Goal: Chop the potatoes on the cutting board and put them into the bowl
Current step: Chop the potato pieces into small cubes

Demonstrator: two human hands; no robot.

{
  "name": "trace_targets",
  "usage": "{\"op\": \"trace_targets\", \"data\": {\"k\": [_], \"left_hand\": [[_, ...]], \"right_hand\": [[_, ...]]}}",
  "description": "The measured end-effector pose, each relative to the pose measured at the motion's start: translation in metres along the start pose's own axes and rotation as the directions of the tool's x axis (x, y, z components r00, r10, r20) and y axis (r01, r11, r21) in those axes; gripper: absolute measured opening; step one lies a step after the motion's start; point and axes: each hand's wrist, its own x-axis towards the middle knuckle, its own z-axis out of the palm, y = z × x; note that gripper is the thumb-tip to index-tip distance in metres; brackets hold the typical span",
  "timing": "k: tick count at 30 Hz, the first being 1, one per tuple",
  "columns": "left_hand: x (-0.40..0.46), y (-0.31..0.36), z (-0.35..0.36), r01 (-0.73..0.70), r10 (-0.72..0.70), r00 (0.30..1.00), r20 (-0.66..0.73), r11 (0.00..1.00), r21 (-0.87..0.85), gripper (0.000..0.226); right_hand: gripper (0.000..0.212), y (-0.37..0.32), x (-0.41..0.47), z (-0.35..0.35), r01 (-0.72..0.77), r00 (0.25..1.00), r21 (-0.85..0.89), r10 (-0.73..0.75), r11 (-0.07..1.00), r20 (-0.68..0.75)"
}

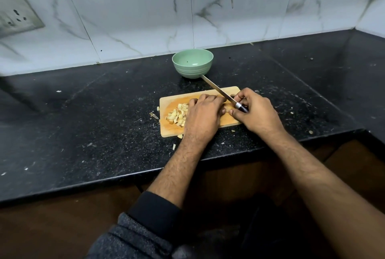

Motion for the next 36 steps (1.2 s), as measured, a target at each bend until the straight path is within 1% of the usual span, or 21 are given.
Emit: {"op": "trace_targets", "data": {"k": [4,8,13,16,20,25,29,34,36], "left_hand": [[0.0,-0.003,0.0,-0.022,0.023,1.0,0.011,0.999,-0.043,0.027],[-0.002,-0.001,0.0,-0.038,0.037,0.999,-0.019,0.998,-0.043,0.024],[-0.005,0.001,-0.002,-0.069,0.069,0.997,-0.04,0.997,-0.014,0.023],[-0.005,-0.001,-0.001,-0.077,0.075,0.997,-0.028,0.994,-0.078,0.025],[-0.004,-0.003,-0.001,-0.054,0.05,0.998,-0.028,0.981,-0.189,0.026],[-0.004,-0.003,-0.001,-0.007,0.003,1.0,-0.021,0.978,-0.21,0.026],[-0.002,-0.005,-0.003,0.033,-0.038,0.999,-0.014,0.969,-0.243,0.031],[-0.002,-0.006,-0.003,0.029,-0.033,0.999,-0.009,0.956,-0.293,0.044],[-0.002,-0.006,-0.003,0.023,-0.022,1.0,0.005,0.947,-0.319,0.046]], "right_hand": [[0.035,0.006,0.001,-0.004,0.001,0.999,0.095,-0.005,0.996,0.041],[0.033,0.008,0.001,-0.006,0.001,0.998,0.093,-0.007,0.996,0.067],[0.034,0.007,0.002,-0.004,-0.003,1.0,0.111,0.0,0.994,0.023],[0.036,0.006,0.002,-0.004,-0.01,1.0,0.11,0.009,0.994,0.014],[0.038,0.003,0.004,-0.007,-0.007,1.0,0.088,0.007,0.996,0.004],[0.042,-0.011,0.009,-0.004,0.036,0.999,-0.003,-0.036,0.999,0.005],[0.041,-0.013,0.006,-0.004,0.045,0.999,0.031,-0.045,0.999,0.004],[0.033,-0.002,-0.01,0.0,-0.009,0.991,0.087,0.021,0.996,-0.132],[0.033,0.002,-0.015,0.002,-0.023,0.988,0.119,0.041,0.993,-0.148]]}}
